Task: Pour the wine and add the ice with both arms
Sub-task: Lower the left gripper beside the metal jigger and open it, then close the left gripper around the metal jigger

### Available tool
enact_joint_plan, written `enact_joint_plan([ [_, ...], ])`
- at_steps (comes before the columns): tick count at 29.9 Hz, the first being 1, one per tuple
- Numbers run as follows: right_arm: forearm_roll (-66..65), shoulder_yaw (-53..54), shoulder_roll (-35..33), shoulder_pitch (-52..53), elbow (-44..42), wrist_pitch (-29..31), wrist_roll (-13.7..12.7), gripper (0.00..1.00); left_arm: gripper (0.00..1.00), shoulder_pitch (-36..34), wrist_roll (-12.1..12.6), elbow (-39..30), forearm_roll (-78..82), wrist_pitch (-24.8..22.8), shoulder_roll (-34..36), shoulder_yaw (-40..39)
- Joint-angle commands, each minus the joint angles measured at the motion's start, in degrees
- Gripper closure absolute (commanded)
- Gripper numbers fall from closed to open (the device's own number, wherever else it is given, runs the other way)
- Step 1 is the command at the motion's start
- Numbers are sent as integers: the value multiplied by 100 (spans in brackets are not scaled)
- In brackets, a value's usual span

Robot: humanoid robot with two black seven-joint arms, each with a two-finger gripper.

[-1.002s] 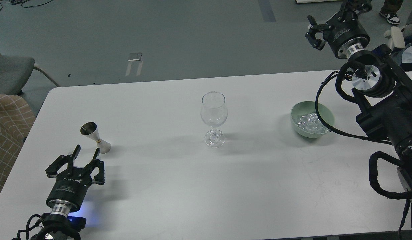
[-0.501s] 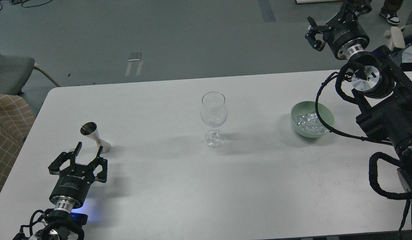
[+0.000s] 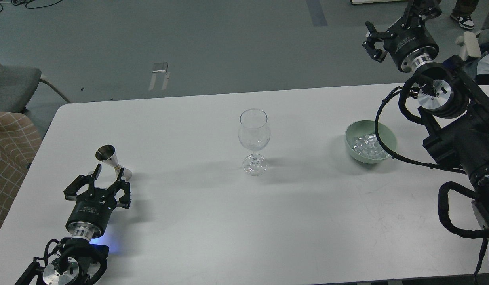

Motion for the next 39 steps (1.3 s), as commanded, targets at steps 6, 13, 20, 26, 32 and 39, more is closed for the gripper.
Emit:
enact_joint_plan([
  [6, -9, -5, 0, -13, 0, -6, 0, 0, 46, -138, 1, 21, -24, 336, 1, -9],
  [13, -9, 4, -8, -30, 0, -6, 0, 0, 47, -287, 1, 47, 3, 723, 10, -9],
  [20, -9, -5, 9, -30, 0, -6, 0, 0, 48, -366, 9, 47, -6, 864, 10, -18],
  [26, -9, -5, 0, -21, 0, -6, 0, 0, 49, -419, 106, 47, -6, 881, 10, -35],
  [32, -9, -5, -8, -21, -8, -6, 0, 0, 51, -507, 124, 56, -15, 925, 19, -27],
  [39, -9, -23, -8, -30, -8, -15, 0, 0, 52, -665, 194, 74, -41, 1145, 10, -79],
])
